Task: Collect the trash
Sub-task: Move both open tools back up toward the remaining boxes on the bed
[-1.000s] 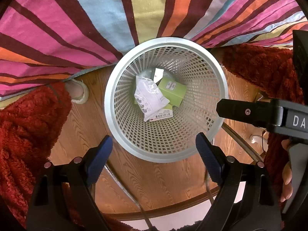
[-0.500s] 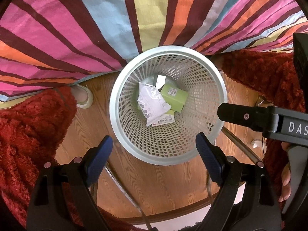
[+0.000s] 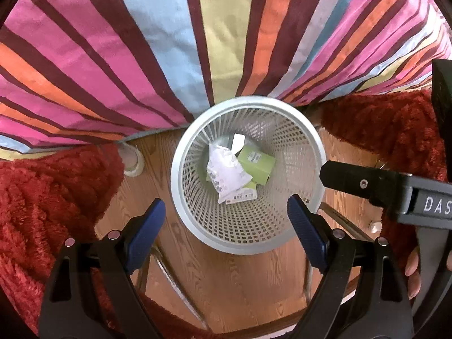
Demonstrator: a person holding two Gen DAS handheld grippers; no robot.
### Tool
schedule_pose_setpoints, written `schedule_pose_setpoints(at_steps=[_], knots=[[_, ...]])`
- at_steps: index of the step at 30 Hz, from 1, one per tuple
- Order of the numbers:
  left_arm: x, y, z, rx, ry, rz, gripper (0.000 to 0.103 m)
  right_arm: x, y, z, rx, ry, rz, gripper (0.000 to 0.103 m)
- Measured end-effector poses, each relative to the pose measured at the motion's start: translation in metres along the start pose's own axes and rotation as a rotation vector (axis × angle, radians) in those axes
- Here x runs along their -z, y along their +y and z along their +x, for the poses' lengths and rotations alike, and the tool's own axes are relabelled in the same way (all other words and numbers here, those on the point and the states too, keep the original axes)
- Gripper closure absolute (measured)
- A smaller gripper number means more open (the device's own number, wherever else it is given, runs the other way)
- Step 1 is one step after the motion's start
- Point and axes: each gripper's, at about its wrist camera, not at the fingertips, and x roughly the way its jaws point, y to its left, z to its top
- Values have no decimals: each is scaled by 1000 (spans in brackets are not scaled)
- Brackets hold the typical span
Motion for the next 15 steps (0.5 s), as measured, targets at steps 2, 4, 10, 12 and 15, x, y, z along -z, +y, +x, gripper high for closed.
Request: schedule_pose_setpoints(at_steps=[2,4,10,12,15], knots=[[1,-2,-8,-8,-36,8,18,1,3,-10,-5,-45,-15,9],[2,-3,-18,-17,-81,13,18,2,4,-24,-7,-109,-29,9],[3,-12,-44,-37,-210,40,18,2,5,-56,-26,-260,-55,8],[3,-15,-55,-51,-254,54,18,3,7,-67,-26,-310,-75,8],[6,-17,-76,-77,-339,74,18,7,15,-89,-26,-415,-121,8]])
